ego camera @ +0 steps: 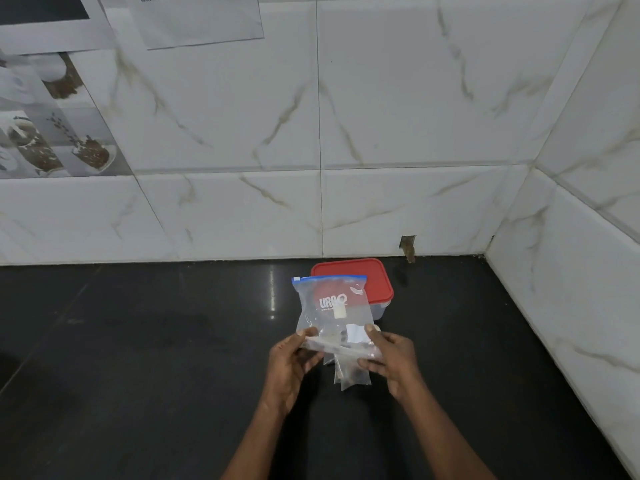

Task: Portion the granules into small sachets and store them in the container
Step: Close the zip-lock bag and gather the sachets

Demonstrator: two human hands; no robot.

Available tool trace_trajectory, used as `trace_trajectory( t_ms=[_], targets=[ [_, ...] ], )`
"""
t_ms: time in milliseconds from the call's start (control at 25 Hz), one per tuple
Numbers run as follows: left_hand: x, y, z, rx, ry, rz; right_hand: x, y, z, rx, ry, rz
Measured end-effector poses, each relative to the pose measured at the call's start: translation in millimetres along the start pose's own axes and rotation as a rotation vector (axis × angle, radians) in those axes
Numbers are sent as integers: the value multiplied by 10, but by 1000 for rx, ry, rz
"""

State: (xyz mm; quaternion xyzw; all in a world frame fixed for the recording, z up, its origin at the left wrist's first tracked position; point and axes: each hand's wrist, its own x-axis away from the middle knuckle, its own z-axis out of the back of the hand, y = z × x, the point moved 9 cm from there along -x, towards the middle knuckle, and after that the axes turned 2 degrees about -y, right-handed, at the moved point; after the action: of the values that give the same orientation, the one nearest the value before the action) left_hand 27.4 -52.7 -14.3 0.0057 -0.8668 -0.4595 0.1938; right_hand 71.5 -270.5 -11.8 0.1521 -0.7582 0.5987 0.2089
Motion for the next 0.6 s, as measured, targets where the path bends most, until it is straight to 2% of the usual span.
trace_trajectory(
  t_ms=[120,280,400,560,600],
  targets=[
    [32,38,-40,8,-26,14,-13,14,-50,103,-29,7],
    [-28,133,121,-116,105,-63,-18,43,-43,93,-96,-57],
    [-82,287,71,-218,41,-125,-55,-101,1,-26,-53,39],
    [-127,448,-67,-259,-79,-133,-58,-223,-22,7,-81,63],
    [-117,492,-87,-304,-89,-153,-49,-277,-10,29,-45,86]
  ],
)
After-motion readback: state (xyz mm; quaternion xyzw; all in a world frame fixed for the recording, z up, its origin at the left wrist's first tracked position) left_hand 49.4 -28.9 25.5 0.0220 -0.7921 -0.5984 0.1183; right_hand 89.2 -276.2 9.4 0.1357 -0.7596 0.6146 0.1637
